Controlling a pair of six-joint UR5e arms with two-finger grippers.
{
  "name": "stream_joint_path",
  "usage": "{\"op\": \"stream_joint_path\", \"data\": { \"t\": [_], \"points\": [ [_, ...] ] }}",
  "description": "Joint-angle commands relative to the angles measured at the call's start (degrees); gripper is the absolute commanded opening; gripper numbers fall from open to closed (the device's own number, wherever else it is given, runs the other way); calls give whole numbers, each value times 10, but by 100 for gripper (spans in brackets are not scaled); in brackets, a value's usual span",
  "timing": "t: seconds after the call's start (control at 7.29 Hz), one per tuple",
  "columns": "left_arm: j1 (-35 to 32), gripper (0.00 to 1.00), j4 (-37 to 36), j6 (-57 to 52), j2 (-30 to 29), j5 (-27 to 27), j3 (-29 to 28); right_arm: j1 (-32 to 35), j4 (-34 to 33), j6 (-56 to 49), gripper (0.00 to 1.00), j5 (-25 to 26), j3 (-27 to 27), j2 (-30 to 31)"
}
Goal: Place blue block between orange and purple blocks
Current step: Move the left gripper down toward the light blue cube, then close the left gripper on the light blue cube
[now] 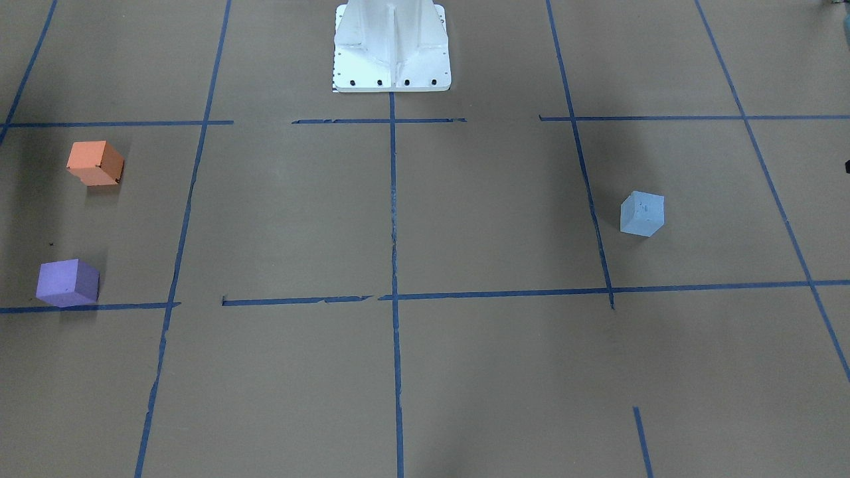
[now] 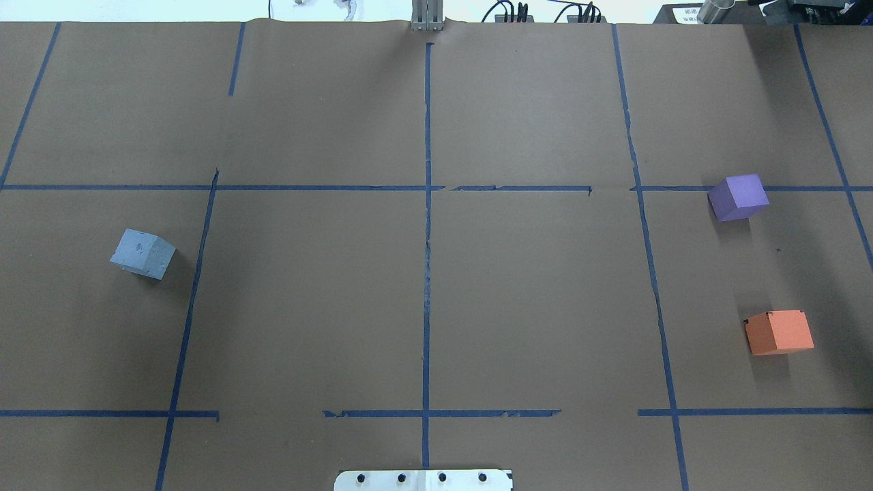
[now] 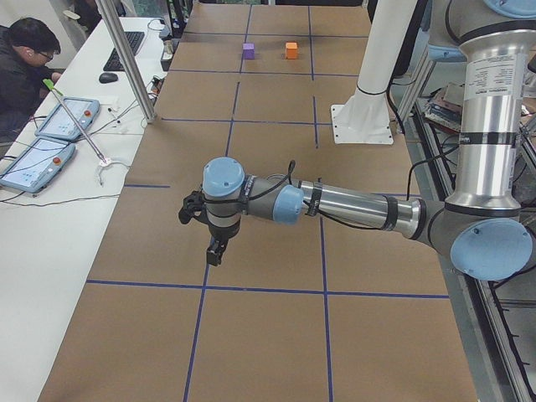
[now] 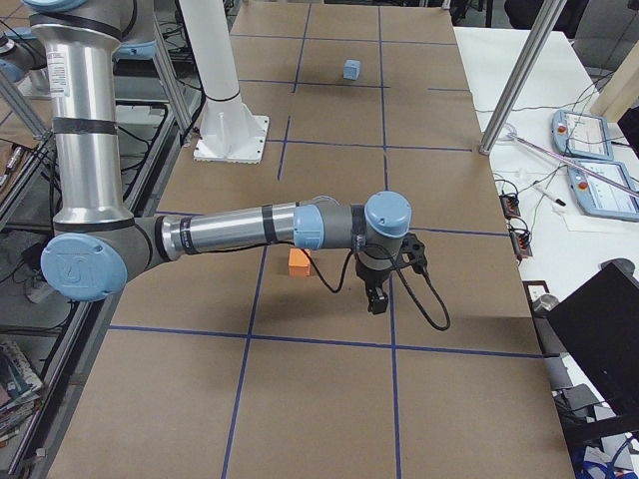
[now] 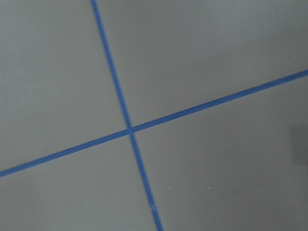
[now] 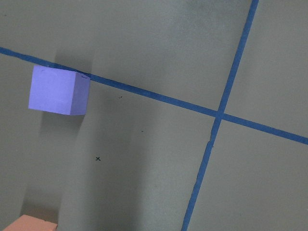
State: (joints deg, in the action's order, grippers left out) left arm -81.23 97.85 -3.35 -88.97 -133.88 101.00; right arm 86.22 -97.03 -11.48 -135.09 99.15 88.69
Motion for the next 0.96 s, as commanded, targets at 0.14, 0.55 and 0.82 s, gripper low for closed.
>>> {"op": "stream_joint_path", "data": {
  "t": [0.14, 0.55, 0.82],
  "points": [
    [155, 100, 80, 223, -18, 12, 8, 0, 0, 3, 100, 0, 0, -3],
    [262, 100, 131, 397, -38, 109, 16, 0, 0, 12, 100, 1, 1, -3],
    [314, 100, 131, 454, -59, 118, 10, 0, 0, 12, 100, 0, 1, -3]
  ]
}}
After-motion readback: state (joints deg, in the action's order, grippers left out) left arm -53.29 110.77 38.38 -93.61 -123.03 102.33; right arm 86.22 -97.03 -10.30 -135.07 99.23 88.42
